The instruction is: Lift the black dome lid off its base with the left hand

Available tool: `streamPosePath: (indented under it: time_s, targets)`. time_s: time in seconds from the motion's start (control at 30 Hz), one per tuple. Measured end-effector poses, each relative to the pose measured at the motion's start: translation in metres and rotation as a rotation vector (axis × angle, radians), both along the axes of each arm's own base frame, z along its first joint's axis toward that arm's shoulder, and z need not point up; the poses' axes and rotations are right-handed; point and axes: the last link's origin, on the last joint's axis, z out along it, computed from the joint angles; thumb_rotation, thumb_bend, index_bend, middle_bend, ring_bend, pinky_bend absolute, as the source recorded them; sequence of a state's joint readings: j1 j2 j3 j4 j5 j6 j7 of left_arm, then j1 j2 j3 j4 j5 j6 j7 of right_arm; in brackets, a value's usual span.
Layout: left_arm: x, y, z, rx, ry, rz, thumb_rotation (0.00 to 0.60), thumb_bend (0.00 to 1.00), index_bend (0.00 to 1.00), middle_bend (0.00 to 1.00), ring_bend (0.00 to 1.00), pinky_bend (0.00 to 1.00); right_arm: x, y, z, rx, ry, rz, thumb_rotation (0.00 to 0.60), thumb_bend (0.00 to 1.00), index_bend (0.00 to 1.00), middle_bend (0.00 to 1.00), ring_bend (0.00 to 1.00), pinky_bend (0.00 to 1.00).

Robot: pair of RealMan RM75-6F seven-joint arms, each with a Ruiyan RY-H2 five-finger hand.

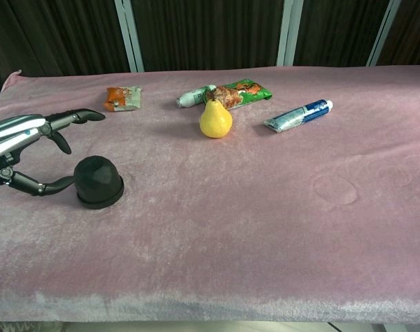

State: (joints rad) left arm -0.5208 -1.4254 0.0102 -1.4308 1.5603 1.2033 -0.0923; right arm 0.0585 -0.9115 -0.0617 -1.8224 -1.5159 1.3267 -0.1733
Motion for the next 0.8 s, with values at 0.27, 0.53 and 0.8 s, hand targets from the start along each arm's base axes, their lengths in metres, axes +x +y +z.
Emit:
streamPosePath:
  time_s: [0.27,0.53,0.8]
  targets:
    - [-0.02,-0.001,0.003,0.023,0.05,0.071,0.6,0.38,0.07,0.01,0.02,0.24,0.0,0.0,0.0,0.004,0.003,-0.003,0.6,0.1,0.0,0.0,0.0,0.18]
    - [-0.03,0.002,-0.008,-0.073,-0.014,0.158,0.6,0.38,0.08,0.01,0.02,0.24,0.0,0.0,-0.001,0.008,0.005,-0.006,0.6,0.1,0.0,0.0,0.0,0.18]
    - [-0.034,0.012,-0.016,-0.163,-0.127,0.224,0.6,0.36,0.08,0.01,0.02,0.24,-0.001,0.0,-0.002,0.016,0.01,-0.009,0.6,0.1,0.0,0.0,0.0,0.18]
